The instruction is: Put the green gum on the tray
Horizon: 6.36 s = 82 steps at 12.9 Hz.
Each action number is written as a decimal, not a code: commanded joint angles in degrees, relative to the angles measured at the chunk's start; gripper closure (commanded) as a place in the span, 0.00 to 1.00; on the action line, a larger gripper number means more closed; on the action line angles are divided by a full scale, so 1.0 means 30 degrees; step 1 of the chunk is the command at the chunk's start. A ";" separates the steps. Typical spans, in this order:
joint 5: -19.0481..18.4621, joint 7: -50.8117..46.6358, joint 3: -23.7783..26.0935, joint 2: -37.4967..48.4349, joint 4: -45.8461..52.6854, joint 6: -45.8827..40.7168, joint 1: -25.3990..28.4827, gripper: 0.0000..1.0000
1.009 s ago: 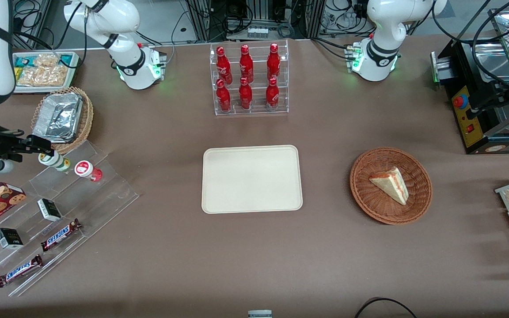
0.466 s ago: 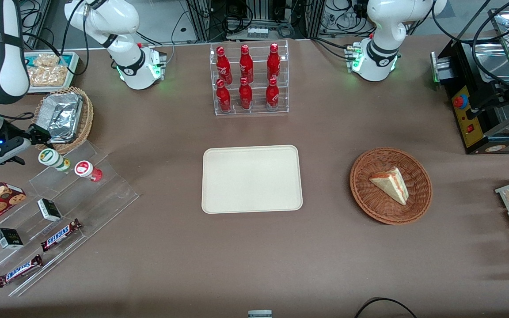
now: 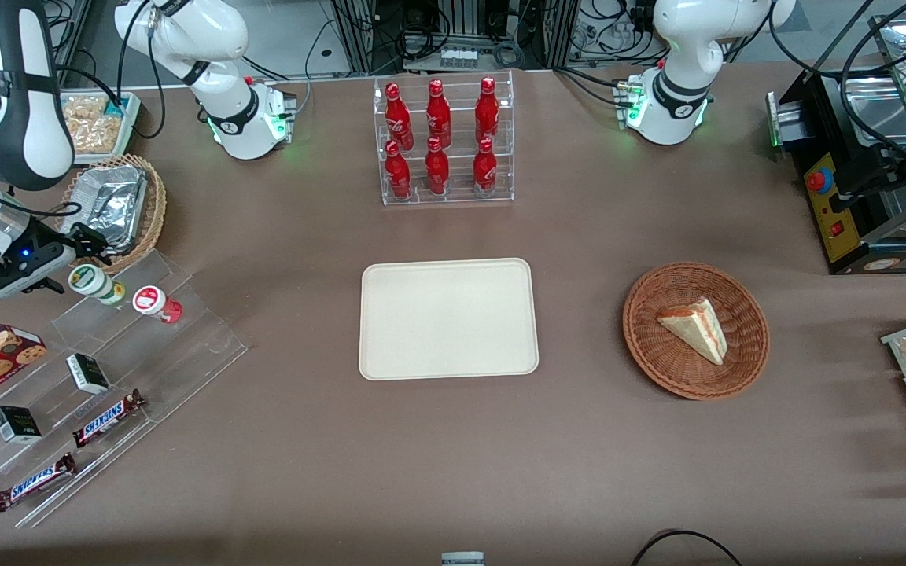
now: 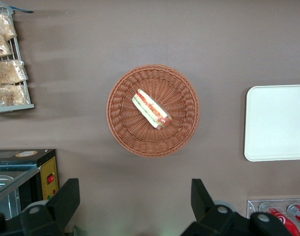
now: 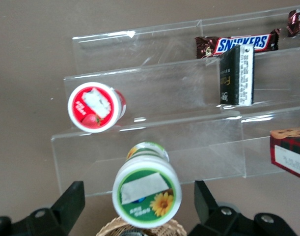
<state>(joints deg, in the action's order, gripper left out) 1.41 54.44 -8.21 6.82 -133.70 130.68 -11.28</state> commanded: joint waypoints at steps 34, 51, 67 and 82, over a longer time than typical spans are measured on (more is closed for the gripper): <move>0.1310 -2.1389 0.0218 -0.6282 1.2370 -0.8706 1.4801 1.00; 0.1931 -3.0744 0.0160 -1.4606 1.3073 0.1645 2.0840 1.00; 0.2106 -2.8549 0.0013 -0.9052 1.1758 -0.3121 1.7947 0.02; 0.0115 -1.8359 -0.0045 -0.0311 1.0613 -1.4349 0.7722 0.02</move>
<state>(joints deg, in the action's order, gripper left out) 2.89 -3.53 -8.91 4.22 -100.62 88.36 13.73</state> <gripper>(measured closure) 0.013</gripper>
